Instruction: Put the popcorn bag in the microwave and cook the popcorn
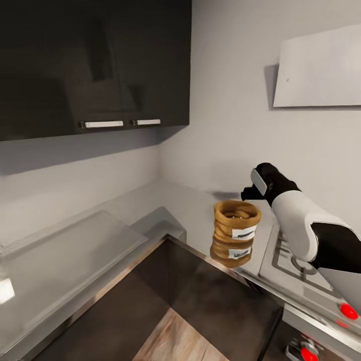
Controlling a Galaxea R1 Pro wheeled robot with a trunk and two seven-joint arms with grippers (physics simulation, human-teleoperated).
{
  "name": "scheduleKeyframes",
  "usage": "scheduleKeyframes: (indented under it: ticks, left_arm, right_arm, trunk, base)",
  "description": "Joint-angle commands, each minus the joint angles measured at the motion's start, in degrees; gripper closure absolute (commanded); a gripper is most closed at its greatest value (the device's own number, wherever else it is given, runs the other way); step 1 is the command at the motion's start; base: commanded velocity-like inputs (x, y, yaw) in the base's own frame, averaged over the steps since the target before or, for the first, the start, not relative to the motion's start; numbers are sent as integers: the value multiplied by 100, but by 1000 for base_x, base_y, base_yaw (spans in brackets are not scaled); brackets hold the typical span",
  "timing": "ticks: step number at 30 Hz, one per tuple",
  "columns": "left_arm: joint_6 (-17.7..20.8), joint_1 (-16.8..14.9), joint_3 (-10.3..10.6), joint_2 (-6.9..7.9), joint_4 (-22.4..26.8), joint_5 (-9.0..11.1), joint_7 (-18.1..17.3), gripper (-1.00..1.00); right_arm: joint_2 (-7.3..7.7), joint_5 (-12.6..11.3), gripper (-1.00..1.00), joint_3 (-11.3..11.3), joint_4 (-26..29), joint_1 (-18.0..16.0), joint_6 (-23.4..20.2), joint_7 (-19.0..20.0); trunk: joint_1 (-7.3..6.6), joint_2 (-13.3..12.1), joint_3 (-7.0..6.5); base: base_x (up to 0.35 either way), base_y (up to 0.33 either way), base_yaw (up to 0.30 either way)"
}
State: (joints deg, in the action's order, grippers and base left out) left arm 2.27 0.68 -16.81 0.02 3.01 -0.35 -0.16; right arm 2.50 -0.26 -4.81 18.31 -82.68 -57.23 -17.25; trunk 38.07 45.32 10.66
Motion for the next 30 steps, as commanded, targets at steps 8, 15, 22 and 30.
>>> scheduleKeyframes:
  ticks: [8,15,22,30]
  left_arm:
    - [28,2,-25,-2,16,-3,-2,-100]
    - [28,2,-24,-2,16,-3,-2,-100]
    - [28,2,-24,-2,16,-3,-2,-100]
    - [28,2,-24,-2,16,-3,-2,-100]
  right_arm:
    - [-3,-9,-100,-52,-261,-3,-22,-23]
    - [-1,-9,-100,-695,-336,-3,-32,-40]
    - [15,-7,-100,-854,-654,-3,-42,-55]
    - [71,-8,-100,-864,-778,-3,-35,-697]
  trunk:
    - [1,6,8]
    - [1,6,8]
    - [1,6,8]
    - [1,6,8]
  base:
    - [49,0,57]
    - [276,0,1]
    - [24,0,0]
    - [0,0,0]
